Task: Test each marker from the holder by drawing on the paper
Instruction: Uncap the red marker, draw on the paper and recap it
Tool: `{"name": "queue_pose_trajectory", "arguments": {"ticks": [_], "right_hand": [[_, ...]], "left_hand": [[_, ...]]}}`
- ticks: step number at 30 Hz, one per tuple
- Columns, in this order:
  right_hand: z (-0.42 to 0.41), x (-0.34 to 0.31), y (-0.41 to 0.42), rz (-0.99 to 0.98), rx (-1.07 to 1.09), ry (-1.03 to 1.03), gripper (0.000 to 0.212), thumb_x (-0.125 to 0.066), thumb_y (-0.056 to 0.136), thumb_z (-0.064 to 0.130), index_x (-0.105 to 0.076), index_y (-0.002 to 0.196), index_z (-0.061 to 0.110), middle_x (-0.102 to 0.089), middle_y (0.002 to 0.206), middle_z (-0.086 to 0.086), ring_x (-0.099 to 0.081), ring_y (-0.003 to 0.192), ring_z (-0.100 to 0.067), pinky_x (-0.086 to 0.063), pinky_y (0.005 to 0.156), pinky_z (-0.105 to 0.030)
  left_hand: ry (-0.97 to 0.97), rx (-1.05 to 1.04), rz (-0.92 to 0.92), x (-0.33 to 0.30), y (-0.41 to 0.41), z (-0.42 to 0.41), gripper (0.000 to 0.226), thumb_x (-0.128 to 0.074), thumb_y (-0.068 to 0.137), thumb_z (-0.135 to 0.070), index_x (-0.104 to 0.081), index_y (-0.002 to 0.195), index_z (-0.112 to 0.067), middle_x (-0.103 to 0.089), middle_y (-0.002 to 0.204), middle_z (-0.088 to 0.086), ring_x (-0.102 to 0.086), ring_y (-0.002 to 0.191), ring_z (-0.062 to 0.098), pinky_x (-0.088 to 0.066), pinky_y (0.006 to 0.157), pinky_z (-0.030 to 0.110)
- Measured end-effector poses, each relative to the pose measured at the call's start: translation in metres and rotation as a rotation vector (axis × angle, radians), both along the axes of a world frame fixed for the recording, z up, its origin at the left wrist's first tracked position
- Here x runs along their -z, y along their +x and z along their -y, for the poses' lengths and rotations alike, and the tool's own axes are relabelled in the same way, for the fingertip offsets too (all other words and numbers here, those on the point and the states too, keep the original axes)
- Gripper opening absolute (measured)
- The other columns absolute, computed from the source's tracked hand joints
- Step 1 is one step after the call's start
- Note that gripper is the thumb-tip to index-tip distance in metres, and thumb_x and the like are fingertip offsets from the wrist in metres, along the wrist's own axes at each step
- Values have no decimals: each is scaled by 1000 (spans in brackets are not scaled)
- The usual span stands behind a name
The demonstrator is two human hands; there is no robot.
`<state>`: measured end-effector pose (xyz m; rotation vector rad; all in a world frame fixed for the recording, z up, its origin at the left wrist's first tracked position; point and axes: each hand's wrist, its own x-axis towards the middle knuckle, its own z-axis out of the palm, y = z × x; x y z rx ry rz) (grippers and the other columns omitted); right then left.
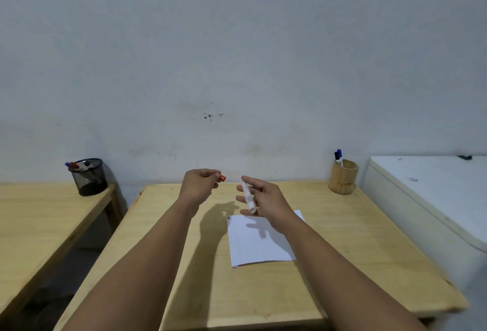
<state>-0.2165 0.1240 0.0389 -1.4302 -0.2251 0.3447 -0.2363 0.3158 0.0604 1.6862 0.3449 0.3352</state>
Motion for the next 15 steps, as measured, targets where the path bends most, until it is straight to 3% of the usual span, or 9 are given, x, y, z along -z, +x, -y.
{"name": "queue_pose_trajectory", "arguments": {"ticks": [3,8,11,15], "right_hand": [[2,-8,-7,9,33,6,47,-39,107,-9,-74,125,18,-72,131,-18,-79,88,-25,-69,67,-37],[7,-6,-9,152,103,-53,18,-67,103,4,-78,111,15,-73,113,-25,-72,76,-21,-64,61,-31],[6,0,-6,337,83,-269,21,-67,101,6,-71,101,26,-65,97,-6,-58,70,-15,-54,58,-26],[7,4,-4,379,94,-385,29,-72,96,12,-65,105,39,-70,92,2,-61,66,-10,-50,68,-27]], "left_hand": [[11,9,11,-8,-3,6,17,-61,101,-16,-76,108,-11,-76,89,-4,-65,81,15,-48,72,31],[40,32,24,-19,-7,17,17,-62,100,-15,-76,108,-9,-75,89,-4,-66,80,14,-48,69,30],[59,40,34,-24,-7,22,17,-63,100,-14,-76,108,-7,-75,87,-4,-66,80,15,-48,70,30],[97,55,38,-28,-6,26,17,-63,99,-13,-77,107,-7,-75,86,-2,-65,80,17,-48,69,28]]}}
